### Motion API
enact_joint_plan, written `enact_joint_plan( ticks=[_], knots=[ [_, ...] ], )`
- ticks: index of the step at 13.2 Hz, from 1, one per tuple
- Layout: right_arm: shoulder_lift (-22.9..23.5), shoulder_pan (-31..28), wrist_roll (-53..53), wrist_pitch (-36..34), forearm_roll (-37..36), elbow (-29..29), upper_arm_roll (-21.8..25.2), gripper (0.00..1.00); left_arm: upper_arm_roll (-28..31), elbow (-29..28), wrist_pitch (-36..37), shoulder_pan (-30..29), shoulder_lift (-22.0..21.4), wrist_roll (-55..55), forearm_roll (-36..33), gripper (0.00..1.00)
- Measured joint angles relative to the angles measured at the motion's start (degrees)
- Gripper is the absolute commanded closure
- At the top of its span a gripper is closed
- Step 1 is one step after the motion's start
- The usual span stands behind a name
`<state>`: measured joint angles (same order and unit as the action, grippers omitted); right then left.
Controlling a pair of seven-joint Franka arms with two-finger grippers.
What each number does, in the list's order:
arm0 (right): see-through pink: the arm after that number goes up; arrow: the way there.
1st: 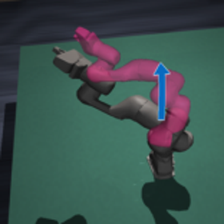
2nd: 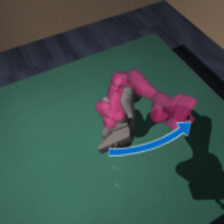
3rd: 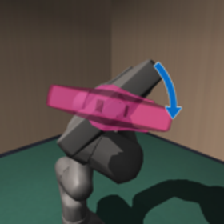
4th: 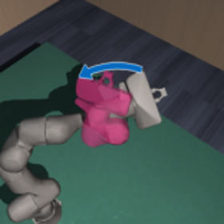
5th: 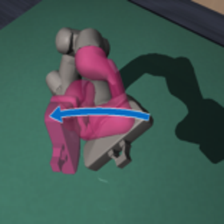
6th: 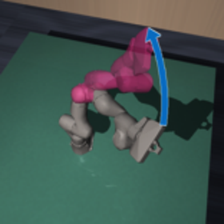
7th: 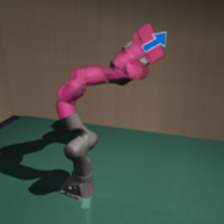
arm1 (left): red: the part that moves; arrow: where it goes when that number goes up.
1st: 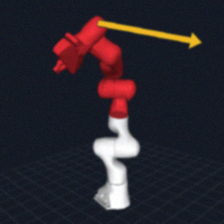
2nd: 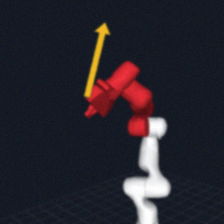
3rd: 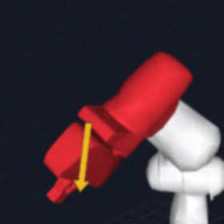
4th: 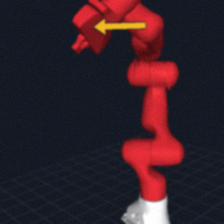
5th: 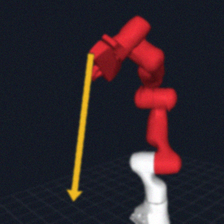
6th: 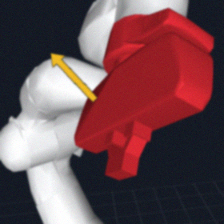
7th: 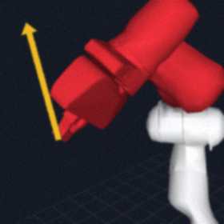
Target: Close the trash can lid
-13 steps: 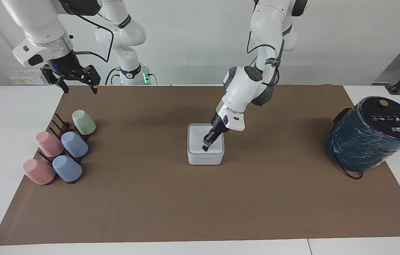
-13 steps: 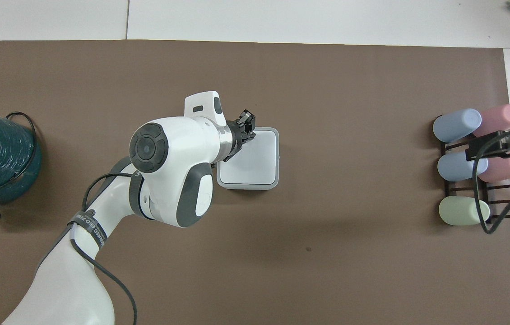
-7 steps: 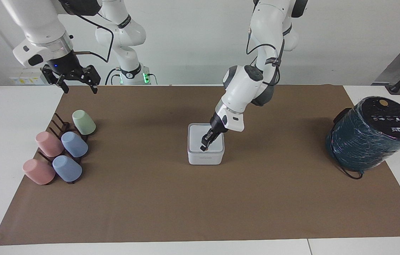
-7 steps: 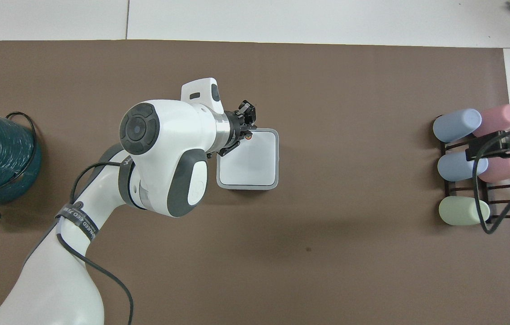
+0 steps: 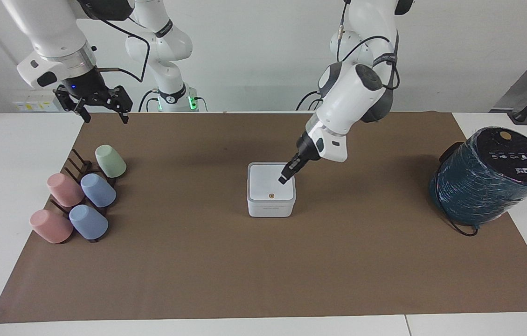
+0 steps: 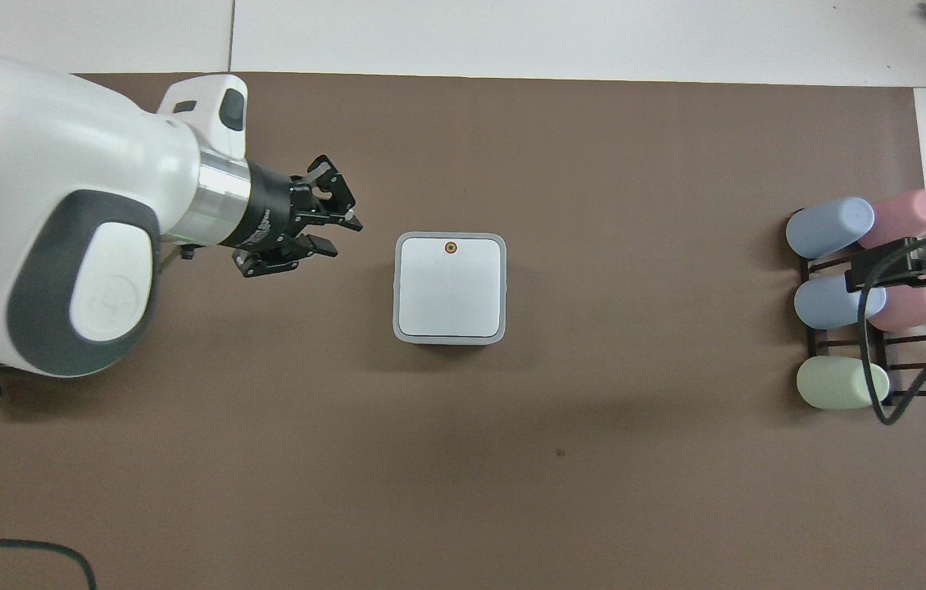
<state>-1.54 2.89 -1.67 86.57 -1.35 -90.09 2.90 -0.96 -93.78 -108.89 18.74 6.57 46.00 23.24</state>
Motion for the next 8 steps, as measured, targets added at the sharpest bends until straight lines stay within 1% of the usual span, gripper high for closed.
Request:
enact_joint_plan(
  ticks=[2, 4, 5, 8],
  knots=[
    [0.0, 0.0, 0.0, 0.0, 0.0, 0.0, 0.0, 0.0, 0.1, 0.1, 6.4, -3.4, -3.7, -10.4, -5.2, 0.57],
    [0.0, 0.0, 0.0, 0.0, 0.0, 0.0, 0.0, 0.0, 0.3, 0.2, 11.2, -5.4, -6.9, -18.2, -9.5, 0.55],
    [0.0, 0.0, 0.0, 0.0, 0.0, 0.0, 0.0, 0.0, 0.3, 0.2, 13.6, -6.3, -8.3, -21.6, -11.4, 0.52],
    [0.0, 0.0, 0.0, 0.0, 0.0, 0.0, 0.0, 0.0, 0.4, 0.2, 17.6, -7.3, -11.0, -32.2, -17.2, 0.46]
  ],
)
